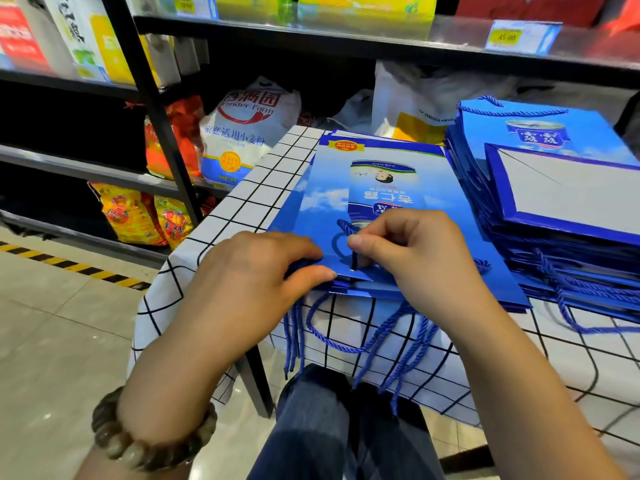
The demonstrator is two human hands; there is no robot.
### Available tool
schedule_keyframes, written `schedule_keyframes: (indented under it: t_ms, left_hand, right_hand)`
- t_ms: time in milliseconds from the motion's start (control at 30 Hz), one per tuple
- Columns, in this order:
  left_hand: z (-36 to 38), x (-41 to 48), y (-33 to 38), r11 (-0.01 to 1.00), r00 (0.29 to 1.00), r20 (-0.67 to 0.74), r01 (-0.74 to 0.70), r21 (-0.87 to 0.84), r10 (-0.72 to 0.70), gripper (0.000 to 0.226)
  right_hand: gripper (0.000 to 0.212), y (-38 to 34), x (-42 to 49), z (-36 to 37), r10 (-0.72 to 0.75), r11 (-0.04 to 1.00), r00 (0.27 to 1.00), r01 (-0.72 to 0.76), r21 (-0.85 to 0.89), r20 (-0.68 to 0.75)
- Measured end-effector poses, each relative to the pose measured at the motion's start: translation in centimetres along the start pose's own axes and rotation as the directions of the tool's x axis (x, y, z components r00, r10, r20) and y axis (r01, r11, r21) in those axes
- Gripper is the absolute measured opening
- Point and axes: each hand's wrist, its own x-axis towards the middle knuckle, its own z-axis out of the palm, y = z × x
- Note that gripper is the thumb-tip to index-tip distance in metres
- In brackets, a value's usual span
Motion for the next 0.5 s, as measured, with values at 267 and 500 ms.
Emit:
schedule_keyframes:
  t_ms: [267, 500]
  left_hand:
    - [0.41, 0.1, -0.12, 1.0, 0.999, -0.038, -0.025, 0.007, 0.025, 0.048]
    - [0.7, 0.01, -0.23, 0.999, 0.994, -0.098, -0.042, -0.019, 0.04, 0.044]
  right_hand:
    - [0.019, 0.25, -0.2, 0.03, 0.023, 0.999, 1.0, -0.023, -0.037, -0.007]
    - [0.02, 0.54, -0.22, -0.19, 0.031, 0.992, 0.999, -0.029, -0.124, 0.015]
